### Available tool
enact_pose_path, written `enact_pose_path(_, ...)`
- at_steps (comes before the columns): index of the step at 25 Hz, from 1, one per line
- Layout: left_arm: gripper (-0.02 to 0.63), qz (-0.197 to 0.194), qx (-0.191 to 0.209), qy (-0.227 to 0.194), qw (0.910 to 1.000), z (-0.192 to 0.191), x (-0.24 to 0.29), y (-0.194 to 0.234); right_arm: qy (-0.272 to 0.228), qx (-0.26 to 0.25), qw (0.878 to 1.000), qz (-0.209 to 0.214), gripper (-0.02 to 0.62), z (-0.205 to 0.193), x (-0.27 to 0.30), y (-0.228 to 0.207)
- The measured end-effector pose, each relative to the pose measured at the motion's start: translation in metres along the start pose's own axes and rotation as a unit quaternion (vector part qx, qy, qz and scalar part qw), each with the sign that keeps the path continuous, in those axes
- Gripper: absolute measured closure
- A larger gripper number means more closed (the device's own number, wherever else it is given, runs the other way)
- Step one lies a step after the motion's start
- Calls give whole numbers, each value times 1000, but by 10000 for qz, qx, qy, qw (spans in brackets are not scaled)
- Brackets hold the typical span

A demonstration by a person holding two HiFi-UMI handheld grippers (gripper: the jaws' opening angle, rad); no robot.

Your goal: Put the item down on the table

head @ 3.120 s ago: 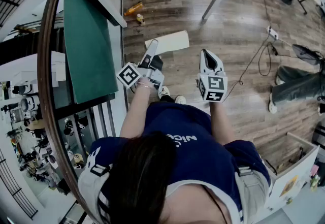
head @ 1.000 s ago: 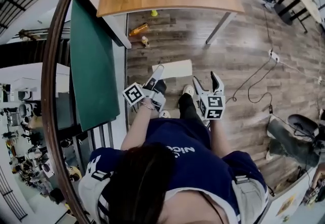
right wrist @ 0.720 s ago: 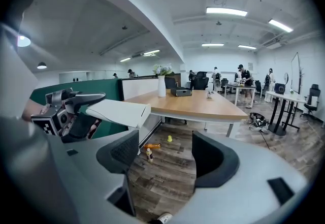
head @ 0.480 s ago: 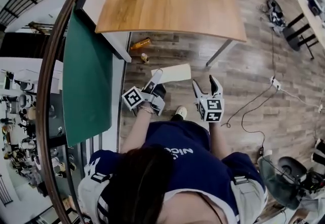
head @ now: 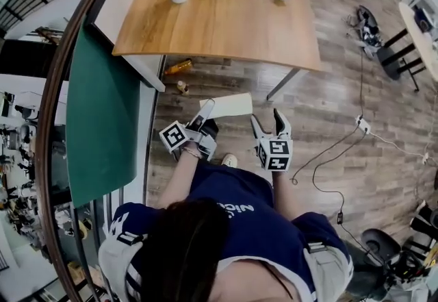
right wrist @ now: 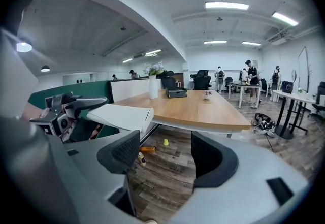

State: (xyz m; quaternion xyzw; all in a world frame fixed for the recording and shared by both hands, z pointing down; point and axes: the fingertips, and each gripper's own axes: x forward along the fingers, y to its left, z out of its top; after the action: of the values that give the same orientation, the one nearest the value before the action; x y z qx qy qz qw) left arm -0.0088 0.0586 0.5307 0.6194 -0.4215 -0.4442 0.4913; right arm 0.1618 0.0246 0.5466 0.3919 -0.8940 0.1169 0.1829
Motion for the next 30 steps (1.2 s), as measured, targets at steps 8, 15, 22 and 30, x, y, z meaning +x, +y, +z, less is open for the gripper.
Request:
enact_pose_path(8, 453, -106, -182, -147, 9997, 5, 16, 4, 93, -5, 10000, -7, 291, -3, 9, -11)
enact_pose_path(15, 453, -115, -102, 153, 9998, 22, 52, 19, 146, 79, 9994, -296, 293, -1, 29, -29)
enact_pose_path(22, 453, -339, -96, 377, 9987, 66, 125, 21, 167, 205, 9979, -595, 293, 23, 77, -57)
enact_pose_path(30, 453, -374, 16, 780, 9963, 124, 199, 30, 200, 293, 9956, -873, 295, 62, 147, -73)
